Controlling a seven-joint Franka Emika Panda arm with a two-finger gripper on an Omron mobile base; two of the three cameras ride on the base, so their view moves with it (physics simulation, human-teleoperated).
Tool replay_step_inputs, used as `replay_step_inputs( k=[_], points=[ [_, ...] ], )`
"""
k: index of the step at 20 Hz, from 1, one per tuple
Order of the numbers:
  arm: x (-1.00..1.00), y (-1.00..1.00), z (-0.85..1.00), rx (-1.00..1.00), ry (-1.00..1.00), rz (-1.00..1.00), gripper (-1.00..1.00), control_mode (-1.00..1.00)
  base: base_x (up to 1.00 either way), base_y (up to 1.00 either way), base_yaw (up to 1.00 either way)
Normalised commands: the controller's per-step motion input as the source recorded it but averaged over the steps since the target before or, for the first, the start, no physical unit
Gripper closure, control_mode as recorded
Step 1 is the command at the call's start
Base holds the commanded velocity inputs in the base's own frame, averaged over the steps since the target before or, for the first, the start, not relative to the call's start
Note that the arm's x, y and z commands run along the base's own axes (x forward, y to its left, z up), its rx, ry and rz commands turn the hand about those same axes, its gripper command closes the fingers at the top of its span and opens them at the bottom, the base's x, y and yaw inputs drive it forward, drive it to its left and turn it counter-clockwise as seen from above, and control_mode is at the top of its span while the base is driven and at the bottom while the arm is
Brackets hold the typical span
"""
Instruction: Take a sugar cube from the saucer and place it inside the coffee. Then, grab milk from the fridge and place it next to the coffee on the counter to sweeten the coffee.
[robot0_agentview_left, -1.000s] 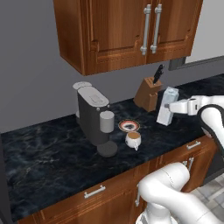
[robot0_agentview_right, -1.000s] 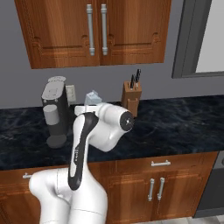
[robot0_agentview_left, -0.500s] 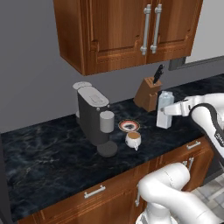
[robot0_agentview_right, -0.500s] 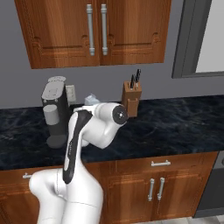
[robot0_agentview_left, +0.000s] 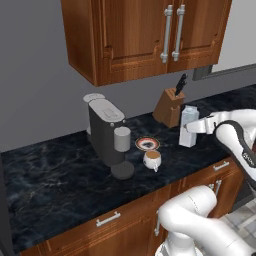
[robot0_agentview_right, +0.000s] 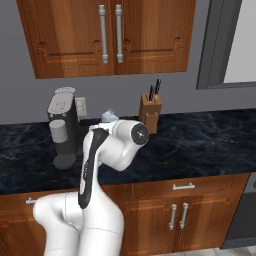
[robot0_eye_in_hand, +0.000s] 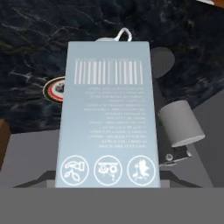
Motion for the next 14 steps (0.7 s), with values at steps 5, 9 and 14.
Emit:
replay_step_inputs(
  k=[5, 9, 14],
  points=[
    [0.23, -0.58, -0.09, -0.04, -0.06, 0.30, 1.00, -1.00, 0.00, 0.00, 0.00],
    [0.25, -0.26, -0.23, -0.11, -0.05, 0.32, 1.00, -1.00, 0.00, 0.00, 0.00],
    [0.21, -0.02, -0.29, -0.21, -0.21, 0.24, 1.00, -1.00, 0.00, 0.00, 0.00]
  ],
)
